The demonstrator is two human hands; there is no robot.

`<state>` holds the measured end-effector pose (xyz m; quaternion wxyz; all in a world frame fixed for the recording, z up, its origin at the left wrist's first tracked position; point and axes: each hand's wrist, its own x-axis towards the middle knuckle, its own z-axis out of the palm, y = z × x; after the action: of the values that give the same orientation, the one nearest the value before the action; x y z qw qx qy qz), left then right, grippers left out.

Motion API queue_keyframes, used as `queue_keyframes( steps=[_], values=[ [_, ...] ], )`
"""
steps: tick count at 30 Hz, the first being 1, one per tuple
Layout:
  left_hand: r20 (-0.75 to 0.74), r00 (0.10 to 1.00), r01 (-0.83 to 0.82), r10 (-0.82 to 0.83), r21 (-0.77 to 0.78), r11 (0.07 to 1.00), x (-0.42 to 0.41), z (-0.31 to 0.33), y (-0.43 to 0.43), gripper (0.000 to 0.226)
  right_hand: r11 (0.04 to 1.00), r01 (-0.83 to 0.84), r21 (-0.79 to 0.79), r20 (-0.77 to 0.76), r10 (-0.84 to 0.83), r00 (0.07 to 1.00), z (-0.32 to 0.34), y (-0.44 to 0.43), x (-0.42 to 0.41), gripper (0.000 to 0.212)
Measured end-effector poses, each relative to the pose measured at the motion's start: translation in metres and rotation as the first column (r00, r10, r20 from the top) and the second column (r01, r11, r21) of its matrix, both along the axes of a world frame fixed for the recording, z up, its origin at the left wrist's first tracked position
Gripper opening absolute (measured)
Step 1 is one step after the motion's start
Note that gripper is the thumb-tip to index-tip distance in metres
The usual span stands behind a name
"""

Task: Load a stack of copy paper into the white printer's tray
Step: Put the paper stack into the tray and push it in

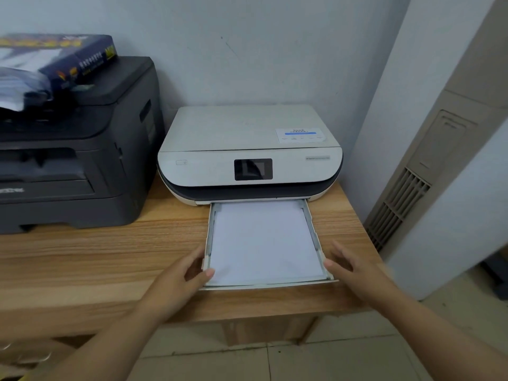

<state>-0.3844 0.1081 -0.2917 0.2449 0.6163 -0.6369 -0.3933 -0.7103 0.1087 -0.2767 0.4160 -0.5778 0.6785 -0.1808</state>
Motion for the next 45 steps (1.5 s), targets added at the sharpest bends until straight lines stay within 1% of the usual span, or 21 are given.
queue_keyframes(
  steps=[2,3,4,5,6,8,11,13,15,17,19,21,23,24,28,31,35,38,42,43,45],
  values=[
    [0.101,0.994,0.044,-0.044,0.006,0.999,0.009,-0.005,0.005,0.076,0.997,-0.08,0.015,-0.111,0.081,0.99,-0.003,0.003,-0.008,0.098],
    [0.147,0.988,0.035,-0.038,0.021,0.999,0.014,-0.008,0.007,0.09,0.993,-0.114,0.021,-0.151,0.116,0.982,-0.005,0.004,-0.012,0.116],
    [0.19,0.982,0.013,-0.02,0.035,0.999,0.018,-0.01,0.008,0.102,0.99,-0.138,0.028,-0.186,0.141,0.972,-0.005,0.005,-0.013,0.13],
    [0.224,0.975,-0.002,-0.006,0.032,0.999,0.022,-0.012,0.009,0.11,0.988,-0.151,0.034,-0.21,0.155,0.965,-0.006,0.005,-0.014,0.136],
    [0.253,0.968,-0.009,0.005,0.015,1.0,0.024,-0.014,0.009,0.115,0.987,-0.157,0.022,-0.227,0.158,0.961,-0.008,0.005,-0.015,0.134],
    [0.311,0.95,0.0,0.015,-0.049,0.999,0.026,-0.016,0.009,0.117,0.988,-0.148,-0.036,-0.246,0.135,0.96,-0.01,0.005,-0.013,0.121],
    [0.384,0.923,0.059,-0.004,-0.13,0.99,0.026,-0.013,0.008,0.115,0.982,-0.146,-0.123,-0.271,0.108,0.957,-0.015,0.004,-0.012,0.106],
    [0.425,0.904,0.119,-0.038,-0.167,0.979,0.026,-0.013,0.007,0.112,0.964,-0.174,-0.2,-0.277,0.114,0.954,-0.013,0.004,-0.008,0.09],
    [0.424,0.905,0.122,-0.027,-0.199,0.972,0.023,-0.013,0.004,0.107,0.95,-0.177,-0.258,-0.28,0.102,0.955,-0.01,0.0,-0.004,0.08],
    [0.453,0.891,0.141,-0.022,-0.231,0.963,0.017,-0.009,-0.001,0.104,0.94,-0.214,-0.264,-0.324,0.123,0.938,-0.006,-0.007,-0.002,0.08],
    [0.52,0.853,0.176,-0.027,-0.239,0.955,0.009,-0.003,-0.007,0.102,0.927,-0.308,-0.215,-0.418,0.198,0.887,-0.003,-0.018,0.0,0.087],
    [0.571,0.82,0.195,-0.036,-0.221,0.956,0.003,0.002,-0.015,0.105,0.909,-0.385,-0.159,-0.485,0.268,0.833,-0.001,-0.027,0.003,0.096],
    [0.603,0.795,0.216,-0.069,-0.176,0.96,-0.003,0.005,-0.022,0.107,0.903,-0.411,-0.127,-0.507,0.297,0.809,0.001,-0.033,0.005,0.101],
    [0.601,0.794,0.218,-0.09,-0.144,0.965,-0.005,0.006,-0.023,0.106,0.906,-0.408,-0.115,-0.508,0.299,0.808,0.001,-0.034,0.006,0.1],
    [0.511,0.854,0.151,-0.101,-0.058,0.987,-0.007,0.004,-0.022,0.108,0.935,-0.351,-0.058,-0.508,0.275,0.816,-0.002,-0.032,0.006,0.094],
    [0.543,0.834,0.118,-0.099,0.0,0.993,-0.005,0.001,-0.019,0.107,0.945,-0.324,-0.036,-0.526,0.258,0.81,-0.008,-0.03,0.003,0.09],
    [0.589,0.803,0.112,-0.097,0.011,0.994,-0.006,-0.001,-0.018,0.1,0.938,-0.342,-0.053,-0.574,0.252,0.779,-0.011,-0.03,0.001,0.079],
    [0.632,0.765,0.134,-0.119,0.024,0.991,-0.009,0.002,-0.018,0.095,0.933,-0.359,-0.032,-0.593,0.272,0.758,-0.012,-0.03,0.003,0.08],
    [0.653,0.743,0.154,-0.143,0.041,0.987,-0.009,0.003,-0.018,0.091,0.935,-0.354,-0.016,-0.584,0.278,0.763,-0.013,-0.029,0.003,0.079],
    [0.656,0.741,0.158,-0.142,0.035,0.987,-0.009,0.001,-0.019,0.09,0.936,-0.352,-0.017,-0.579,0.277,0.766,-0.012,-0.029,0.004,0.08],
    [0.632,0.764,0.158,-0.131,0.014,0.987,-0.008,-0.001,-0.02,0.09,0.941,-0.338,-0.024,-0.551,0.27,0.79,-0.013,-0.029,0.003,0.082]
  ],
)
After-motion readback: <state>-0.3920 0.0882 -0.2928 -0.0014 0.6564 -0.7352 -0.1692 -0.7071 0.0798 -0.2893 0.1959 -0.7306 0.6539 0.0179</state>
